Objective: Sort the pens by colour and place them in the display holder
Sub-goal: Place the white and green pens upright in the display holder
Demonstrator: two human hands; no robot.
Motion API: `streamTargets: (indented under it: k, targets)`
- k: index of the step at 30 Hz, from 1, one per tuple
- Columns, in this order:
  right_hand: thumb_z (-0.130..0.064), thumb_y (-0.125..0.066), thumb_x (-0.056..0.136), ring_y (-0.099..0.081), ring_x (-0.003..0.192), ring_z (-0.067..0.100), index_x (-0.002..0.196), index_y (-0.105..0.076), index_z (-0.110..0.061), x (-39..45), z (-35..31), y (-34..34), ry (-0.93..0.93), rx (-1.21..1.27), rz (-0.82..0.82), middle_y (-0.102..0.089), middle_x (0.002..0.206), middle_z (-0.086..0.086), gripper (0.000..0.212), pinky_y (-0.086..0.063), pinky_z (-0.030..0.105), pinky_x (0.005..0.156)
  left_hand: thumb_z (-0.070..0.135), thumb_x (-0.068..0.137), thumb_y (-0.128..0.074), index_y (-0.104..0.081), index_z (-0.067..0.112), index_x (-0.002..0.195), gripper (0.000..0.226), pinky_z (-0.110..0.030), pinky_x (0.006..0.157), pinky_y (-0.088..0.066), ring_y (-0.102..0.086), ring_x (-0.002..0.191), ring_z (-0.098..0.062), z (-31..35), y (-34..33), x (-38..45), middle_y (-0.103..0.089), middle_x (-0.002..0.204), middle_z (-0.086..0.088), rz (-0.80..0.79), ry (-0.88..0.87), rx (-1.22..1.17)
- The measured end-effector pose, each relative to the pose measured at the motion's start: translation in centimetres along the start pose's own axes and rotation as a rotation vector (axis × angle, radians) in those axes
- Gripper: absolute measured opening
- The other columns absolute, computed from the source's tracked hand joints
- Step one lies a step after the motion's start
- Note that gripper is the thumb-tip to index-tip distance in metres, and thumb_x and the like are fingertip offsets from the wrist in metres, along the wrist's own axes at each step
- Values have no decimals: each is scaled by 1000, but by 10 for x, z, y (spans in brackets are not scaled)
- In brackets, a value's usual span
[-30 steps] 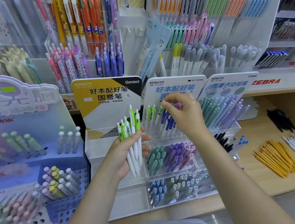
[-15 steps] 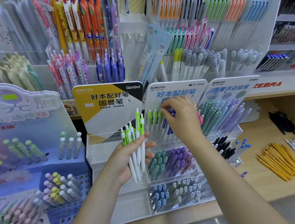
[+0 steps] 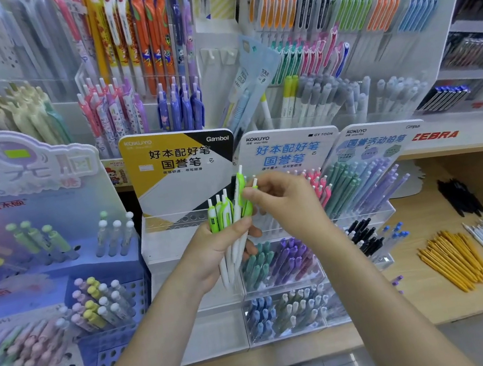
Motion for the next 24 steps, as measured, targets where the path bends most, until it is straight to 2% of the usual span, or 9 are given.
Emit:
streamTargets:
  k: [3, 5, 7, 10, 13, 15, 17, 21, 24]
  targets:
    - [-15, -68, 91, -55, 57, 7, 92, -73, -8, -2, -2, 9, -43, 149, 62, -63, 68, 3, 9, -46, 20, 57, 26, 89, -64, -70, 10, 102, 21, -27, 53, -51, -65, 58, -21, -3, 7, 1, -74, 83, -12, 39, 36, -21]
    - [-14, -64, 93, -56, 60, 9, 95, -74, -15, -1, -4, 19, -42, 198, 142, -66, 72, 0, 10, -51, 22, 61, 23, 95, -61, -70, 12, 103, 16, -25, 51, -49, -63, 55, -20, -6, 16, 1, -73, 81, -11, 104, 64, -51]
    - [-9, -63, 94, -59, 65, 9, 94, -73, -19, 3, -3, 28, 11, 208, 219, -68, 74, -8, 14, -55, 25, 67, 21, 96, -61, -67, 9, 105, 17, -23, 48, -45, -57, 50, -17, -10, 24, 2, -70, 74, -8, 178, 72, -66]
    - [-4, -65, 92, -61, 69, 12, 96, -70, -19, 10, 2, 34, 87, 126, 286, -66, 76, -7, 16, -55, 27, 71, 21, 97, -61, -66, 6, 107, 19, -22, 46, -41, -48, 46, -15, -13, 31, 2, -66, 68, -5, 204, 59, -42]
    - [-2, -69, 88, -62, 74, 7, 99, -69, -17, 13, 8, 29, 114, 23, 292, -65, 80, -5, 19, -51, 23, 75, 21, 96, -60, -64, 6, 109, 20, -23, 45, -40, -44, 46, -17, -13, 31, 2, -64, 68, -6, 186, 36, -38]
    - [-3, -71, 86, -61, 74, -1, 101, -71, -15, 15, 12, 21, 125, -36, 272, -67, 81, -8, 18, -48, 15, 75, 20, 96, -60, -62, 8, 102, 13, -25, 44, -39, -44, 46, -18, -13, 31, 2, -64, 69, -8, 177, 28, -51]
    - [-6, -73, 86, -61, 75, -1, 101, -72, -14, 16, 16, 15, 125, -93, 262, -68, 82, -9, 18, -45, 10, 73, 18, 96, -61, -60, 9, 95, 8, -25, 44, -40, -46, 46, -18, -13, 31, 1, -65, 70, -10, 173, 32, -67]
    - [-10, -73, 86, -58, 74, -1, 103, -74, -15, 16, 21, 13, 136, -204, 244, -71, 87, 2, 18, -41, 7, 69, 18, 95, -62, -62, 10, 94, 9, -26, 46, -42, -53, 48, -18, -14, 36, -1, -68, 73, -10, 163, 37, -73]
    - [-13, -73, 87, -56, 73, -6, 104, -74, -17, 15, 22, 14, 140, -254, 235, -71, 86, 1, 18, -40, 6, 69, 18, 95, -62, -61, 10, 94, 9, -26, 47, -43, -54, 48, -17, -14, 37, -2, -69, 73, -10, 159, 40, -78]
Point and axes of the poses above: each hand's wrist, its own x-axis towards the middle knuckle, its own y-axis out of the back of the hand, z = x × y, the point moved 1 cm from there along x, towards the middle knuckle
